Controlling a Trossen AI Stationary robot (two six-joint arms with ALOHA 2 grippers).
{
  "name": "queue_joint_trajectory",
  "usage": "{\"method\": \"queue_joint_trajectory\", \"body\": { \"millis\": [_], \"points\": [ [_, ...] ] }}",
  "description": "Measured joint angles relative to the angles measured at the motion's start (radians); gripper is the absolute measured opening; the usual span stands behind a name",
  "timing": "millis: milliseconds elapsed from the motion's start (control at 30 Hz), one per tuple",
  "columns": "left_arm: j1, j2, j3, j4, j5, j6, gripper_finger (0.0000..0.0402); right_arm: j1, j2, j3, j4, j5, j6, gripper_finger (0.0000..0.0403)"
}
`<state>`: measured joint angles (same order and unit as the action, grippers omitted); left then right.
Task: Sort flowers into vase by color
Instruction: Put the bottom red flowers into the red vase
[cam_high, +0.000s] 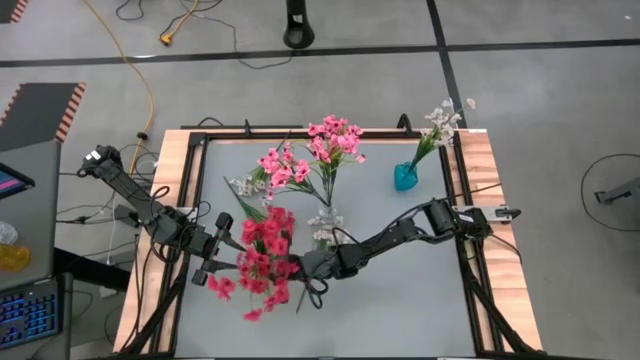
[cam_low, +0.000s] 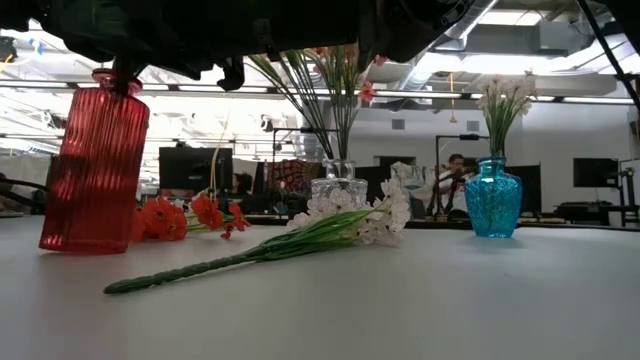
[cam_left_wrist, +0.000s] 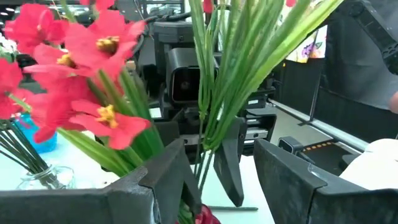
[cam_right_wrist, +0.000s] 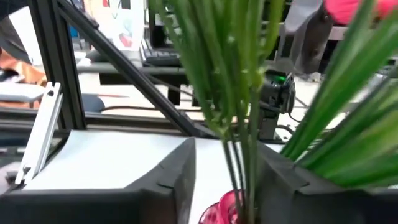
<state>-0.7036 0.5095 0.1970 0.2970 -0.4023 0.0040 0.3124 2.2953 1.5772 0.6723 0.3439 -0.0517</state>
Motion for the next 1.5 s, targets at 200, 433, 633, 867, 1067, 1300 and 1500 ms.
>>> {"method": "queue_joint_trajectory", "body": {
  "millis": [200, 433, 633, 867, 1067, 1300, 1500],
  "points": [
    [0.000, 0.000, 0.000, 0.000, 0.002, 0.000, 0.0180, 0.000, -0.052, 0.000, -0.114, 0.000, 0.002, 0.0212],
    [0.000, 0.000, 0.000, 0.000, 0.003, 0.000, 0.0180, 0.000, -0.064, 0.000, -0.123, 0.000, 0.002, 0.0218],
    [0.000, 0.000, 0.000, 0.000, 0.003, 0.000, 0.0180, 0.001, -0.065, 0.006, -0.122, -0.001, 0.002, 0.0215],
    [0.000, 0.000, 0.000, 0.000, 0.004, 0.000, 0.0180, 0.008, -0.067, 0.064, -0.210, -0.002, -0.001, 0.0215],
    [0.000, 0.000, 0.000, 0.000, 0.004, 0.000, 0.0180, 0.008, -0.067, 0.120, -0.343, -0.004, -0.001, 0.0215],
    [0.000, 0.000, 0.000, 0.000, 0.004, 0.000, 0.0180, 0.007, -0.067, 0.146, -0.356, -0.003, -0.002, 0.0214],
    [0.000, 0.000, 0.000, 0.000, 0.004, 0.000, 0.0180, 0.012, -0.067, 0.167, -0.366, -0.002, -0.009, 0.0214]
  ]
}}
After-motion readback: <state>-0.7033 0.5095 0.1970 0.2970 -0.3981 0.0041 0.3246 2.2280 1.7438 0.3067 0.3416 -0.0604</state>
